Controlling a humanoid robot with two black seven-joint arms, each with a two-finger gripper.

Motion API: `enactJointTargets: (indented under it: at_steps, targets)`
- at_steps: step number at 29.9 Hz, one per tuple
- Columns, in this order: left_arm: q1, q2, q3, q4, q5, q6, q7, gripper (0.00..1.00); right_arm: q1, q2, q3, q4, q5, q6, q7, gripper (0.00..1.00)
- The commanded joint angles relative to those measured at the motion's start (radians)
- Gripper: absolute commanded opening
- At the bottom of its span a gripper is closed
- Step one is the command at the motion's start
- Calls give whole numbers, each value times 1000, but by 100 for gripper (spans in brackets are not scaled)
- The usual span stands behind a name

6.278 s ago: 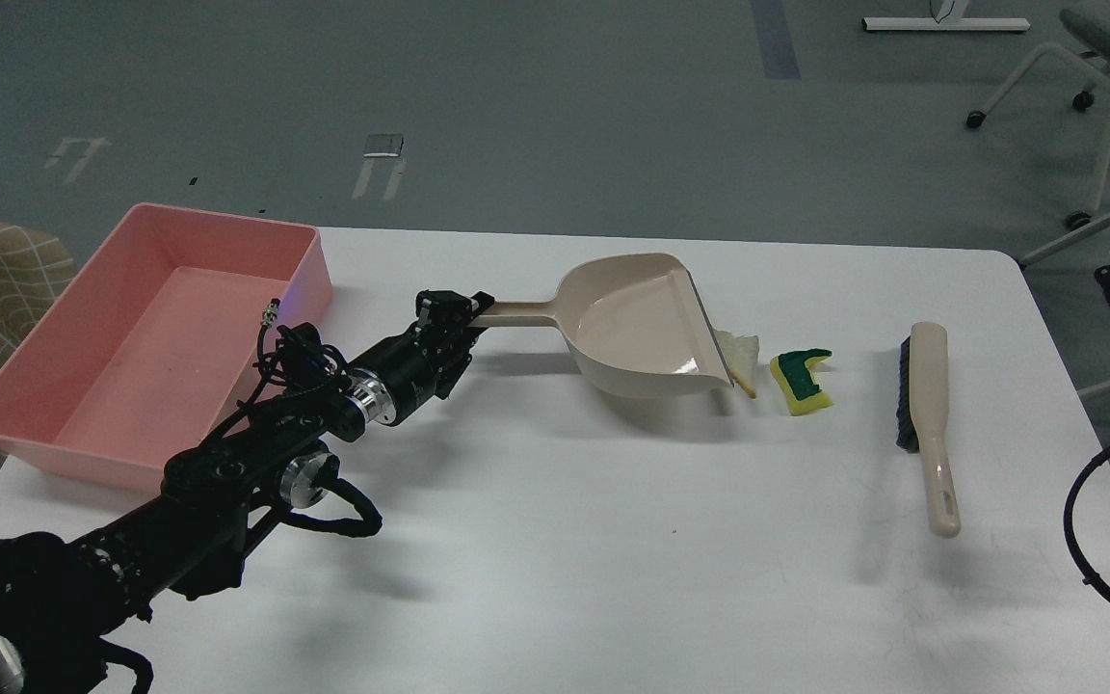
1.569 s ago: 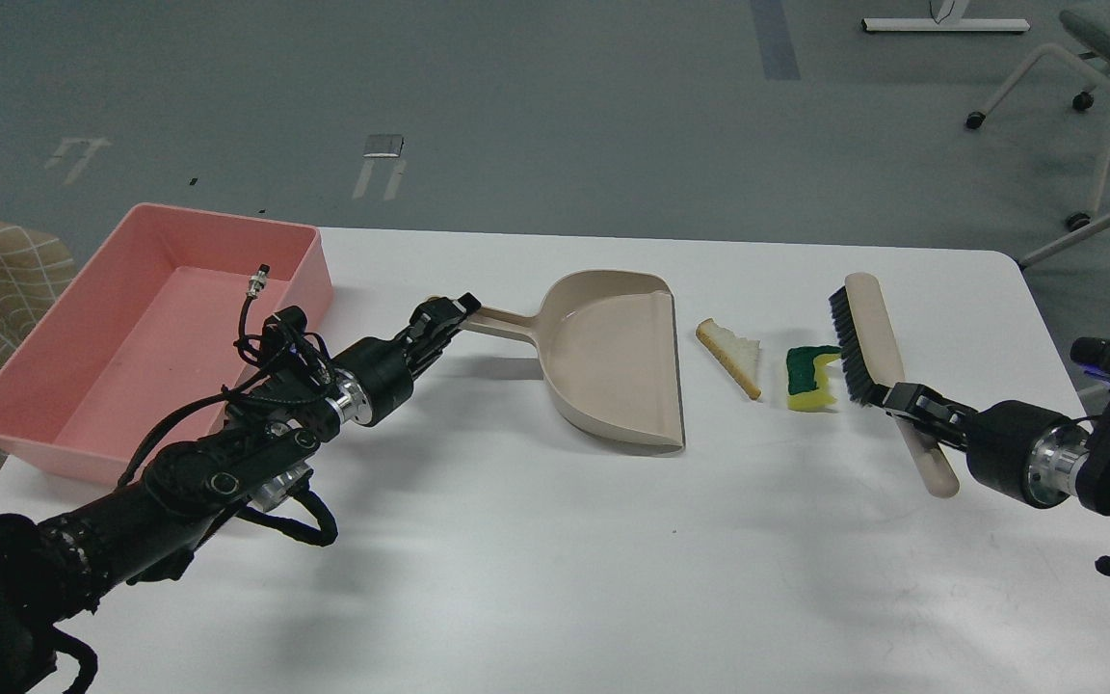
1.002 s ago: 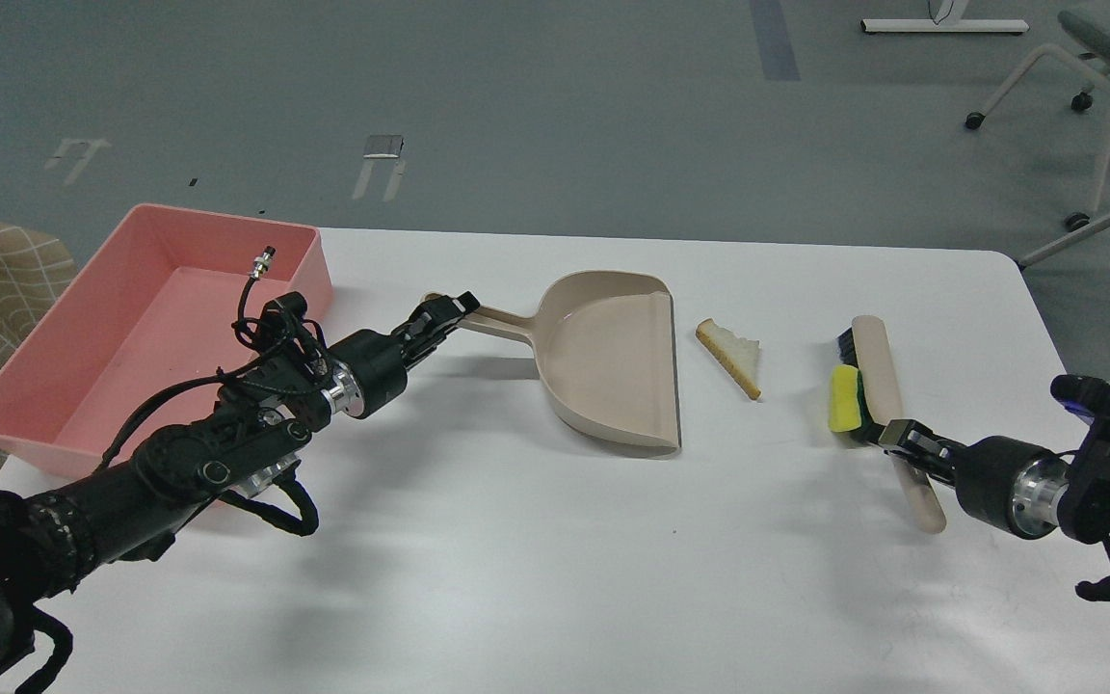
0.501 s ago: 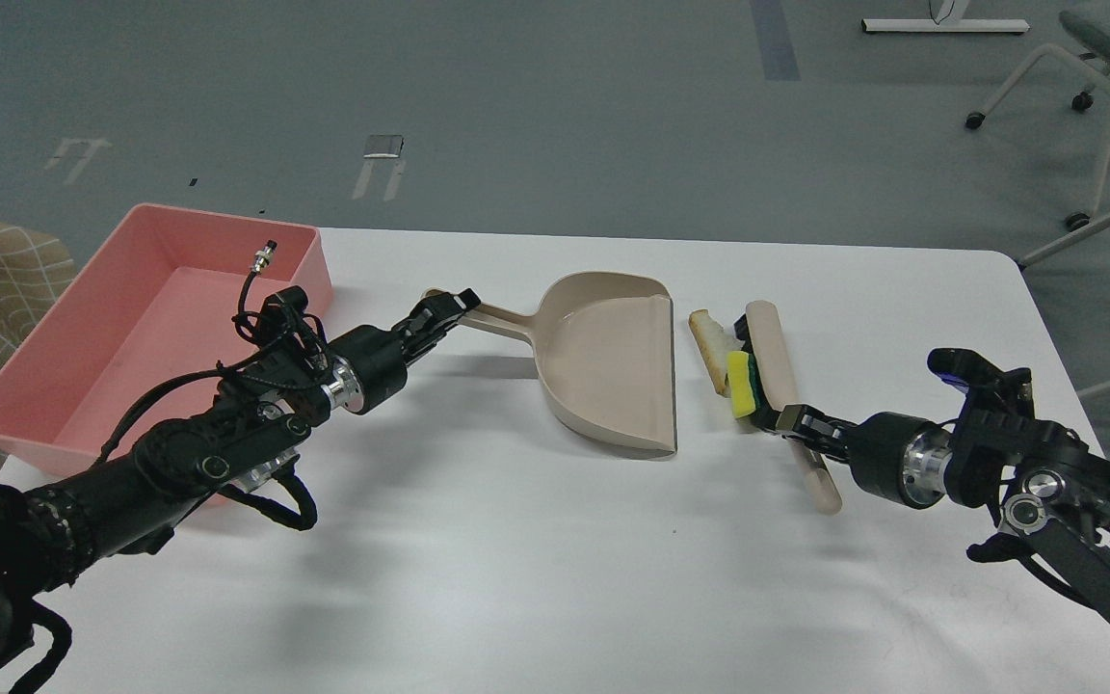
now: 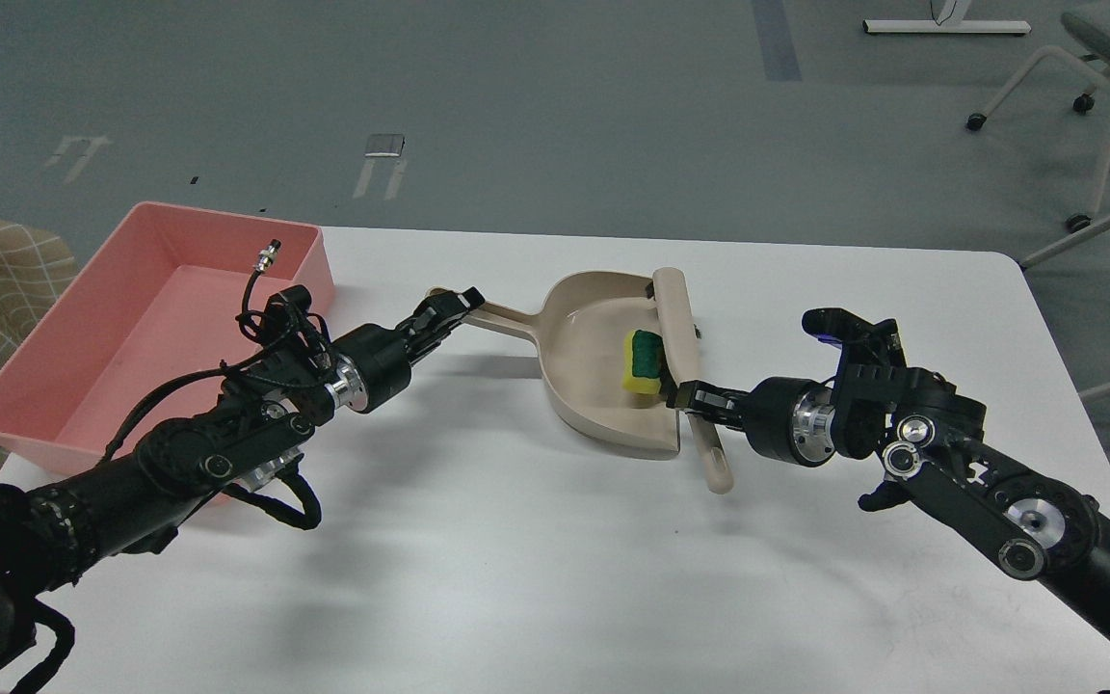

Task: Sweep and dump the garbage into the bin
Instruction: 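Sweep the sponge and white item into the dustpan with the right brush, then lift the loaded dustpan with the left gripper over the pink bin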

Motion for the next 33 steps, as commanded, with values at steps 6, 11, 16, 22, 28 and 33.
enactJointTargets:
  at_steps: [6,11,16,22,28,33]
  targets:
    - [-1,3,-17,-1,-16,-3,-5,0,41,6,11,81,4,0,-21,0]
    - [-1,2,-34,-1,-51,-3,-5,0,38,-78,34,160,40,0,-24,0]
    - [-1,2,-52,-3,-146,-3,-5,0,34,-181,65,174,94,0,-27,0]
    - [1,12,-147,-35,-199,-3,-5,0,-52,-299,169,158,142,0,-19,0]
    - [16,54,-282,-142,-206,-6,-5,0,-262,-347,321,169,140,0,-16,0]
    - [35,138,-374,-250,-252,-8,-5,0,-389,-361,436,172,142,0,-13,0]
